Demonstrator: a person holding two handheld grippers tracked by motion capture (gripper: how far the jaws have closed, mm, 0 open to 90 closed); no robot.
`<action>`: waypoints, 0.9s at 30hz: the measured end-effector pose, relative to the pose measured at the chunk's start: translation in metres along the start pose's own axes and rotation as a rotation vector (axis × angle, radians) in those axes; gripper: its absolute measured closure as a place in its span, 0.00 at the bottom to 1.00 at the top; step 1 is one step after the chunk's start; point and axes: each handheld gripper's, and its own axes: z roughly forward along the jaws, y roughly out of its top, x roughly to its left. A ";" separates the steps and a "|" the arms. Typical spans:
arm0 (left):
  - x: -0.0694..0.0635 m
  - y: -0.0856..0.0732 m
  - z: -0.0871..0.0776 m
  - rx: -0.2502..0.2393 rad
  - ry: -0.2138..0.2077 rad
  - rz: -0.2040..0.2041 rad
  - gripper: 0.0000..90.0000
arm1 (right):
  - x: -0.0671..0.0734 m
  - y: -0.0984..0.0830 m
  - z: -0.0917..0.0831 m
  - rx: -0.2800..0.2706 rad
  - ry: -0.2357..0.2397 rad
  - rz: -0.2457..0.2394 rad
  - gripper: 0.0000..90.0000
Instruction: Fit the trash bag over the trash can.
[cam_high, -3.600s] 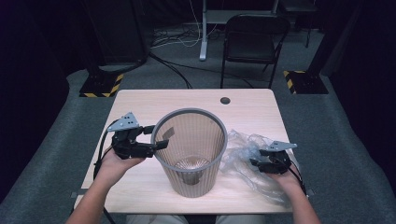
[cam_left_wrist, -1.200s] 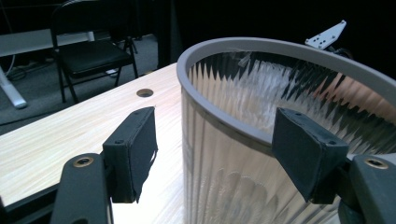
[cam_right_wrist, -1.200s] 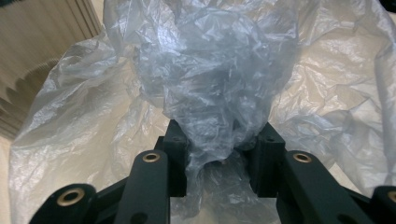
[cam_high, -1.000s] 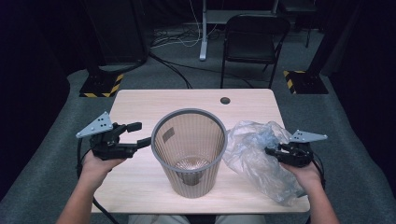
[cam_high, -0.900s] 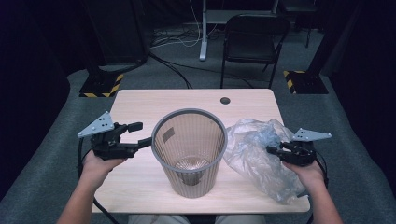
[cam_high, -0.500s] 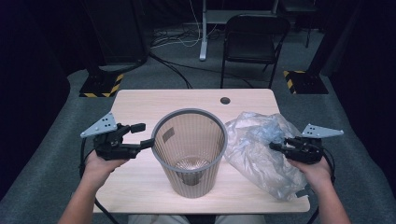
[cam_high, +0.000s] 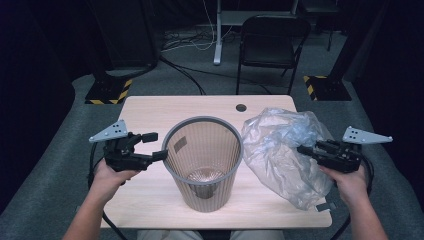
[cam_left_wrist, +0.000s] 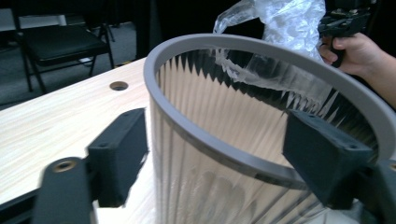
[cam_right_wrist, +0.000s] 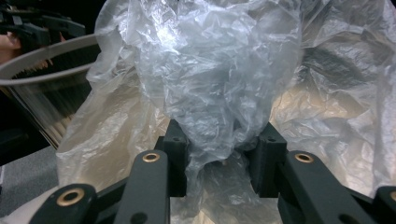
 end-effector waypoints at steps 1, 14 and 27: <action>0.000 0.000 0.000 -0.006 -0.006 -0.001 0.22 | 0.001 0.002 -0.001 -0.004 0.001 0.000 0.72; -0.007 0.006 -0.004 -0.008 0.013 0.054 0.27 | 0.011 0.028 -0.023 -0.092 0.091 -0.004 0.71; -0.012 0.011 -0.010 -0.032 0.039 0.097 0.35 | 0.028 0.048 -0.010 -0.132 0.183 -0.061 0.71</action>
